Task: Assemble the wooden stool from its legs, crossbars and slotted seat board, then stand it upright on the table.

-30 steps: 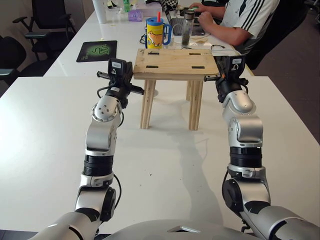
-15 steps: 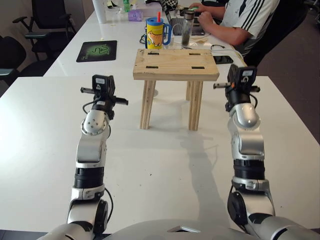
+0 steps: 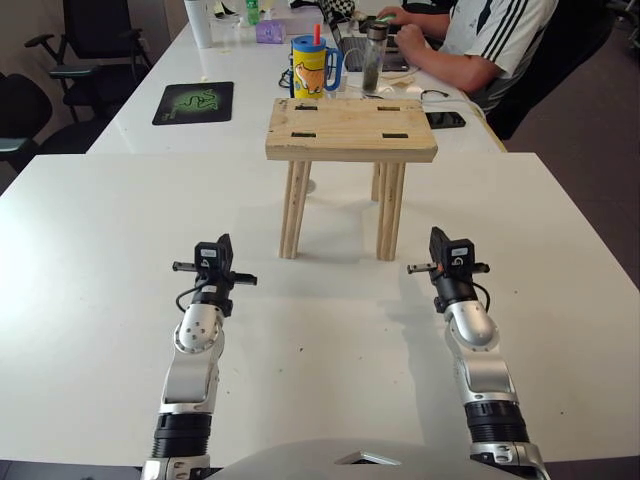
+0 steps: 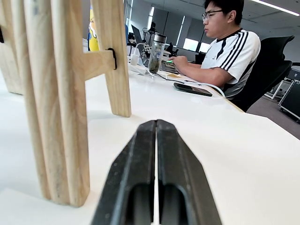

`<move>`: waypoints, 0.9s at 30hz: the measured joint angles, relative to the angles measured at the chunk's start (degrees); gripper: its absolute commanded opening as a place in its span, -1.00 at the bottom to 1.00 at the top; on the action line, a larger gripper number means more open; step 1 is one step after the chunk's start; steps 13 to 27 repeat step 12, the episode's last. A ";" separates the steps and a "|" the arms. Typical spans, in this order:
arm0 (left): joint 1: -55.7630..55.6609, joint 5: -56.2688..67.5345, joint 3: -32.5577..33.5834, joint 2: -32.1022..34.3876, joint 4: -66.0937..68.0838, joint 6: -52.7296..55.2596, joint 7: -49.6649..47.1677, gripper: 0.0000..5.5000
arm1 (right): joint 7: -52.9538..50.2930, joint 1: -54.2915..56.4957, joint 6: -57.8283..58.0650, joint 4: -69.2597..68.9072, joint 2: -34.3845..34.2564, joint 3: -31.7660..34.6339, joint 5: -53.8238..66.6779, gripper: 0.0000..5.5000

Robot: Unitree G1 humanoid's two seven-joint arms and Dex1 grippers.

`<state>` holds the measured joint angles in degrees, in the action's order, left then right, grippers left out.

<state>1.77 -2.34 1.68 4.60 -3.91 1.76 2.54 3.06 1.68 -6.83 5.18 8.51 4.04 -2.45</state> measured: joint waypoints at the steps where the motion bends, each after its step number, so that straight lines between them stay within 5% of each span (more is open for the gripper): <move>1: -0.38 -0.10 0.04 0.28 0.71 -0.52 -0.01 -0.99 | -0.22 0.40 -0.13 0.57 -0.15 0.00 0.00 -1.00; 27: -1.33 -0.52 -0.60 -0.33 2.12 -2.63 -1.27 -0.99 | 0.25 4.26 -1.22 5.38 1.53 0.54 0.61 -1.00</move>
